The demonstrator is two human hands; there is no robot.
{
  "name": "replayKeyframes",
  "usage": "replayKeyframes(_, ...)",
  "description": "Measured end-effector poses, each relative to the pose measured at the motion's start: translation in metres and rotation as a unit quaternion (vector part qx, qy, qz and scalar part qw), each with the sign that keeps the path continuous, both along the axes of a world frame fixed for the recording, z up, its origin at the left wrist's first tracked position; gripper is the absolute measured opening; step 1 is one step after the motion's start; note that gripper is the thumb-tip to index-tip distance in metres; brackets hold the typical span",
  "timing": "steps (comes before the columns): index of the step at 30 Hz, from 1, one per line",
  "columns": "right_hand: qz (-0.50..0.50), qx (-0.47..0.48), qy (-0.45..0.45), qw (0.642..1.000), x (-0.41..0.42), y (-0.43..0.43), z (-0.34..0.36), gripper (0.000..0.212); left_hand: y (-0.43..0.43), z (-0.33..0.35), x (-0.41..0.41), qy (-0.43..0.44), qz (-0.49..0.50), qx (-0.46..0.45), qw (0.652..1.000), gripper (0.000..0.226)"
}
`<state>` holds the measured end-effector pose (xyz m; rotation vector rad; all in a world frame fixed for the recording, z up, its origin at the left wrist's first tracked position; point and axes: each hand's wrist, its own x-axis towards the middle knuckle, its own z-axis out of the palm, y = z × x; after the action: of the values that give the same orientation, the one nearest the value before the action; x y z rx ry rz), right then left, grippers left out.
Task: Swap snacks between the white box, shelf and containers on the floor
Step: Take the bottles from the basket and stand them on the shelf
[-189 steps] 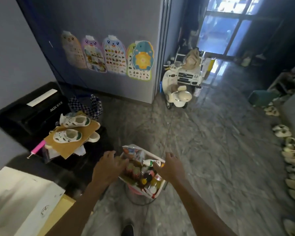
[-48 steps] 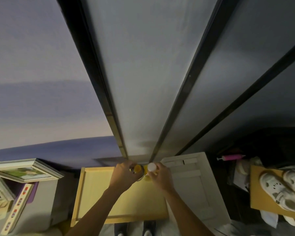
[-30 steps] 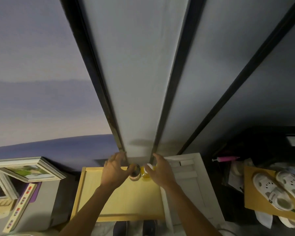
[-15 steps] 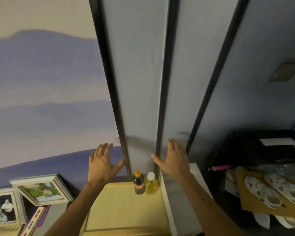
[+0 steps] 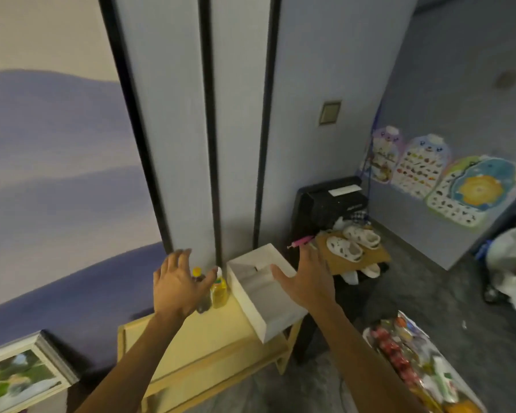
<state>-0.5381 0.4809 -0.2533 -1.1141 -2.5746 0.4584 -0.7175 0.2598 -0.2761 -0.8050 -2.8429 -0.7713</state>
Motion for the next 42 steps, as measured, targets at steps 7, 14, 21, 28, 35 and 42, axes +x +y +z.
replayKeyframes(7, -0.128, 0.002, -0.012, 0.992, 0.158, 0.02, 0.003, 0.107, 0.067, 0.016, 0.111, -0.008, -0.111, 0.011, 0.994, 0.089)
replayKeyframes(14, -0.246, 0.033, 0.006, 0.969, 0.329, 0.04, 0.008, 0.103, 0.149, 0.022, 0.246, -0.011, -0.22, 0.015, 0.975, 0.096)
replayKeyframes(21, -0.314, -0.005, -0.002, 0.949, 0.477, 0.063, -0.008, 0.113, 0.204, 0.003, 0.378, 0.011, -0.302, -0.021, 0.953, 0.103)
replayKeyframes(28, -0.346, -0.055, -0.033, 0.936, 0.549, 0.082, -0.041, 0.11, 0.232, -0.034, 0.455, -0.015, -0.338, -0.03, 0.941, 0.1)
replayKeyframes(35, -0.351, -0.095, -0.044, 0.93, 0.552, 0.131, -0.081, 0.112, 0.286, -0.083, 0.481, -0.049, -0.331, -0.028, 0.942, 0.086)
replayKeyframes(42, -0.305, -0.119, -0.101, 0.939, 0.524, 0.227, -0.121, 0.105, 0.373, -0.156, 0.486, -0.155, -0.263, -0.036, 0.952, 0.076)
